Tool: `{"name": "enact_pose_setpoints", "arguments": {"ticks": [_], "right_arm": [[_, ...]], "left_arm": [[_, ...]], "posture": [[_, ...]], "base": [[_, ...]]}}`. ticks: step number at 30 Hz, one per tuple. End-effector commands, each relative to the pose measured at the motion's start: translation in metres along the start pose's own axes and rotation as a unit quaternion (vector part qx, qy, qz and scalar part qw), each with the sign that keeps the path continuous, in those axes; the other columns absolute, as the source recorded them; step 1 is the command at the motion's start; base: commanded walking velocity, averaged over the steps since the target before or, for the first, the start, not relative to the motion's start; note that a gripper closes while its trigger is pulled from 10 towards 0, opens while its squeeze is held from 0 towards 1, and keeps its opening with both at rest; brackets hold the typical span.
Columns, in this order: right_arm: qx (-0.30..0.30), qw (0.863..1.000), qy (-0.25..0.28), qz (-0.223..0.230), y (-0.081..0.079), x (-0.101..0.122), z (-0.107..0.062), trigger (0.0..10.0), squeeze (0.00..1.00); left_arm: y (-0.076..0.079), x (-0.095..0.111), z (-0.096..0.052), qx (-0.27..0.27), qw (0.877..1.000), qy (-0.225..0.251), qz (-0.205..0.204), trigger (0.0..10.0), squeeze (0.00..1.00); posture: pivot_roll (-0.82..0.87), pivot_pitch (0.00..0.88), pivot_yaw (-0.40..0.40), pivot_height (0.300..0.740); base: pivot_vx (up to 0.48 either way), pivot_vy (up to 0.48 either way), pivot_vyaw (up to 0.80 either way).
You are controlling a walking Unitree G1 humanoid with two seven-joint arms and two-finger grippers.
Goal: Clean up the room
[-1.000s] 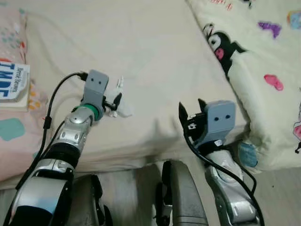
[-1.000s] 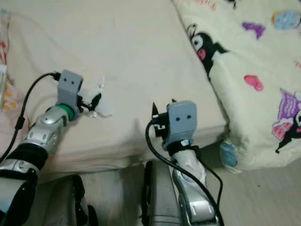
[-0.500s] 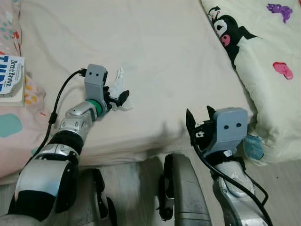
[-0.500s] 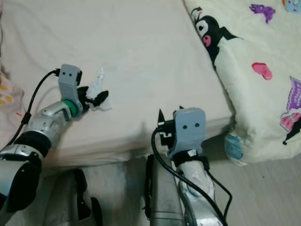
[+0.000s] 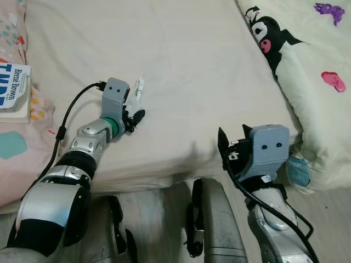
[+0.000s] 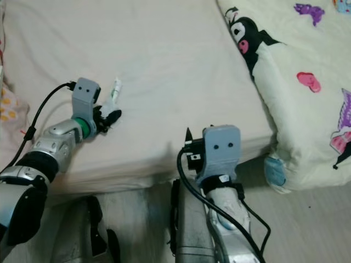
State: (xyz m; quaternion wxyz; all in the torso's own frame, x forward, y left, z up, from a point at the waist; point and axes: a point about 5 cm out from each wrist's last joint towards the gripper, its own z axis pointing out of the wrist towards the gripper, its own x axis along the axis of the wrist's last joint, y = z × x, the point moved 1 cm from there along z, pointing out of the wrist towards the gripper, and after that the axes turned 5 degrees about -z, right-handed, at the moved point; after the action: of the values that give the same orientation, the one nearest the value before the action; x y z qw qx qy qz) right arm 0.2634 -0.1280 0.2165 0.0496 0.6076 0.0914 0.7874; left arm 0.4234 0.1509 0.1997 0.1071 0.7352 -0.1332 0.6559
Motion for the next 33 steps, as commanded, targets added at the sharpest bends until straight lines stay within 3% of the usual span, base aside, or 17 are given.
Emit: {"name": "enact_pose_setpoints", "arguments": {"ticks": [1,7,9,12,14,15,16,17,20,21,29,30,33], "right_arm": [[-0.002,1.0,-0.016,-0.003,0.0,-0.006,-0.003,10.0,0.0],[0.001,1.0,-0.016,-0.001,-0.003,-0.01,-0.001,10.0,0.0],[0.0,1.0,-0.011,0.004,-0.006,-0.013,0.005,10.0,0.0],[0.0,1.0,-0.01,0.007,-0.007,-0.015,0.008,10.0,0.0],[-0.001,1.0,-0.003,0.018,-0.011,-0.018,0.017,10.0,0.0],[-0.001,1.0,-0.003,0.018,-0.011,-0.018,0.017,10.0,0.0],[-0.001,1.0,-0.001,0.023,-0.012,-0.02,0.022,10.0,0.0],[0.001,1.0,0.001,0.028,-0.013,-0.022,0.026,10.0,0.0],[0.002,1.0,0.001,0.03,-0.013,-0.025,0.029,10.0,0.0],[0.004,0.999,-0.002,0.036,-0.011,-0.03,0.032,10.0,0.0],[0.007,0.999,-0.002,0.038,-0.01,-0.037,0.039,10.0,0.0],[0.007,0.999,0.007,0.045,-0.011,-0.037,0.044,10.0,0.0],[0.013,0.999,0.007,0.039,-0.012,-0.04,0.047,10.0,0.0]], "left_arm": [[-0.001,-0.022,-0.003,0.004,0.999,-0.037,0.003,0.0,0.0],[-0.001,-0.019,-0.004,0.009,1.0,-0.013,0.02,0.0,0.0],[0.002,-0.015,-0.004,0.0,0.999,0.016,0.036,0.0,0.0],[0.003,-0.013,-0.004,-0.006,0.999,0.029,0.042,0.0,0.0],[0.01,-0.001,-0.006,-0.024,0.994,0.089,0.064,0.5,0.0],[0.01,-0.001,-0.006,-0.024,0.994,0.089,0.064,0.5,0.0],[0.016,0.009,-0.009,-0.038,0.988,0.133,0.071,10.0,0.0],[0.024,0.02,-0.016,-0.05,0.979,0.18,0.077,10.0,0.0],[0.031,0.03,-0.026,-0.054,0.972,0.218,0.072,10.0,0.0],[0.044,0.041,-0.046,-0.053,0.962,0.263,0.056,10.0,0.0],[0.058,0.042,-0.076,-0.041,0.955,0.29,0.042,10.0,0.0],[0.058,0.03,-0.085,-0.033,0.959,0.277,0.04,10.0,0.0],[0.053,0.023,-0.088,-0.016,0.965,0.262,0.03,10.0,0.0]], "posture": [[-0.25,0.514,0.071,0.565],[-0.23,0.47,0.08,0.565],[-0.18,0.392,0.104,0.565],[-0.17,0.379,0.106,0.565],[-0.14,0.276,0.114,0.565],[-0.14,0.276,0.114,0.565],[-0.12,0.226,0.108,0.565],[-0.1,0.192,0.104,0.565],[-0.09,0.158,0.092,0.565],[-0.07,0.115,0.077,0.565],[-0.04,0.048,0.043,0.565],[-0.03,0.04,0.038,0.565],[-0.03,0.024,0.033,0.565]], "base": [[0.0,0.0,0.0],[0.0,0.0,0.0],[0.0,0.0,0.0],[0.0,0.0,0.0],[0.0,0.0,0.0],[0.0,0.0,0.0],[0.0,0.0,0.0],[0.0,0.0,0.0],[0.0,0.0,0.0],[0.0,0.0,0.0],[0.0,0.0,0.0],[0.0,0.0,0.0],[0.0,0.0,0.0]]}}
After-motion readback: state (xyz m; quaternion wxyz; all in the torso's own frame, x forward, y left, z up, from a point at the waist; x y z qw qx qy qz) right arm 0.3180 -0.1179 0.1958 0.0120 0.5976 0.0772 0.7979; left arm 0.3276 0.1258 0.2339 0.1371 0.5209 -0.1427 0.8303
